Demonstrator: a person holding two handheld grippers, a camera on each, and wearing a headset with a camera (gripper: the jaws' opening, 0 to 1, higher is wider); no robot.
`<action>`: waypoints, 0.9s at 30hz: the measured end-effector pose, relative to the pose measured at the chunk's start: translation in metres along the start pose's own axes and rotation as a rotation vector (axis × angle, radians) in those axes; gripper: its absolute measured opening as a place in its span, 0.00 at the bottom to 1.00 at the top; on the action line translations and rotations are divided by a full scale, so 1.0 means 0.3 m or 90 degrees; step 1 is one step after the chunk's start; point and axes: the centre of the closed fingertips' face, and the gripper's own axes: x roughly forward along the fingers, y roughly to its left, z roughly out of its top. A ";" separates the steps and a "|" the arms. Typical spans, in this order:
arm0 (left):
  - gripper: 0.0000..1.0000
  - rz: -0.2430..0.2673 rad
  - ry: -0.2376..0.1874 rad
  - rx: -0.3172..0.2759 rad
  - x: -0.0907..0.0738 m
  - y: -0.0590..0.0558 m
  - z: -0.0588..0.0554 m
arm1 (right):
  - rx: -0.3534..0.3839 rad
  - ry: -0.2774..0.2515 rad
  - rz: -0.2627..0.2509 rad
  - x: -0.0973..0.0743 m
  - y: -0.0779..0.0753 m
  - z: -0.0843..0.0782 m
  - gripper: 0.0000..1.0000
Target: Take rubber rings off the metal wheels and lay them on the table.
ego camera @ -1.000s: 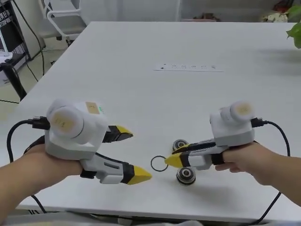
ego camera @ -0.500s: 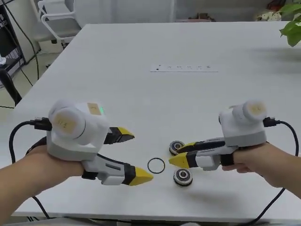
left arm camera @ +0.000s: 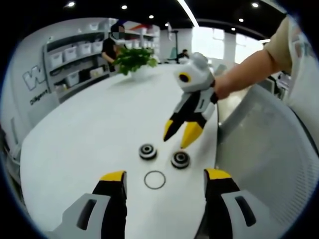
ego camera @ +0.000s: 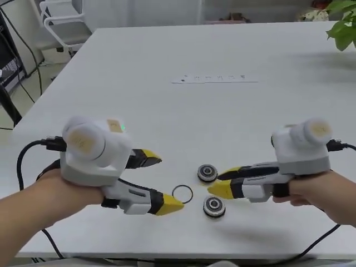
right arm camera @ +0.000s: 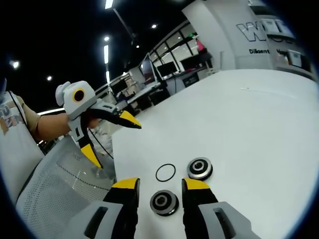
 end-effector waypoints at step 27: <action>0.57 -0.049 0.026 0.015 0.111 -0.043 -0.011 | -0.038 0.026 -0.014 -0.022 -0.012 -0.108 0.34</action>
